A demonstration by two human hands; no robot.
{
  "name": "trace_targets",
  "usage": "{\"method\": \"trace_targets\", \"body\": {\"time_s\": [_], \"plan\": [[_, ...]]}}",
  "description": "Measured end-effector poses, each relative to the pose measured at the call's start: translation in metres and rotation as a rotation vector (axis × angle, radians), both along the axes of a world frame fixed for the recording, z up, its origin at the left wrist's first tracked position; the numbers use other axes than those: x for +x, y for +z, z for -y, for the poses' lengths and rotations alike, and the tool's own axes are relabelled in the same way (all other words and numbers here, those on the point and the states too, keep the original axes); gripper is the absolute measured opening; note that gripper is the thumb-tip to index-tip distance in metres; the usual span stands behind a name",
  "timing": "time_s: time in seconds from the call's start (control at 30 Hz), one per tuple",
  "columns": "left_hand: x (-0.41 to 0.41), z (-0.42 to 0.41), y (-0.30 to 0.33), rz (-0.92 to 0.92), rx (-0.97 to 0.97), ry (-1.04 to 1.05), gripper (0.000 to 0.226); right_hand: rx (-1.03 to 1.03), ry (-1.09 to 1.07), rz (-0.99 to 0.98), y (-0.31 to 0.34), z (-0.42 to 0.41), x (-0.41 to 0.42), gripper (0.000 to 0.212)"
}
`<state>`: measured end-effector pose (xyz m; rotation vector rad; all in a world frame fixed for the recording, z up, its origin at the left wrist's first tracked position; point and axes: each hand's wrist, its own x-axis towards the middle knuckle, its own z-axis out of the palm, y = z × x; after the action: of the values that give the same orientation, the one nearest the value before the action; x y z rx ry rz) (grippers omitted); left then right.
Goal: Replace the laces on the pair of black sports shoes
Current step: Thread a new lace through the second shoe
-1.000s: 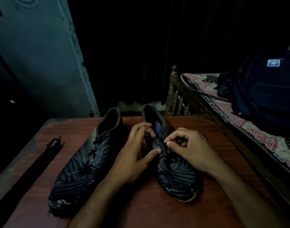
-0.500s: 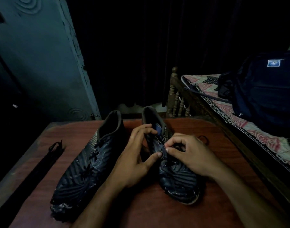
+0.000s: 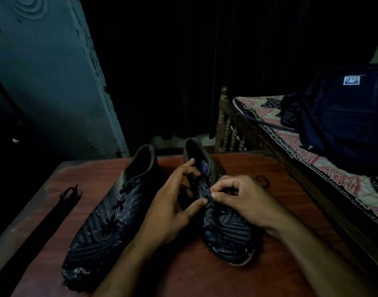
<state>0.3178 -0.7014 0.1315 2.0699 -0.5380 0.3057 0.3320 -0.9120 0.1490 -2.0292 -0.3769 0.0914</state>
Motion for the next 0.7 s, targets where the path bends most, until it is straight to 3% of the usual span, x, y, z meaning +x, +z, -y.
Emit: {"method": "trace_targets", "body": {"time_s": [0.13,0.3,0.53,0.7], "plan": [[-0.001,0.002,0.0,0.062,-0.04,0.018,0.022,0.069,0.001,-0.052,0.003,0.002,0.0,0.011],[-0.004,0.008,0.0,0.066,-0.103,0.038,0.012,0.146,0.003,-0.032,0.007,0.003,-0.002,0.025],[-0.004,0.01,0.005,-0.012,-0.282,0.085,0.014,-0.285,-0.164,0.605,0.013,-0.007,-0.012,0.022],[-0.005,0.005,0.009,-0.181,-0.509,-0.129,0.015,-0.267,-0.077,0.491,0.009,-0.018,-0.019,0.015]]}}
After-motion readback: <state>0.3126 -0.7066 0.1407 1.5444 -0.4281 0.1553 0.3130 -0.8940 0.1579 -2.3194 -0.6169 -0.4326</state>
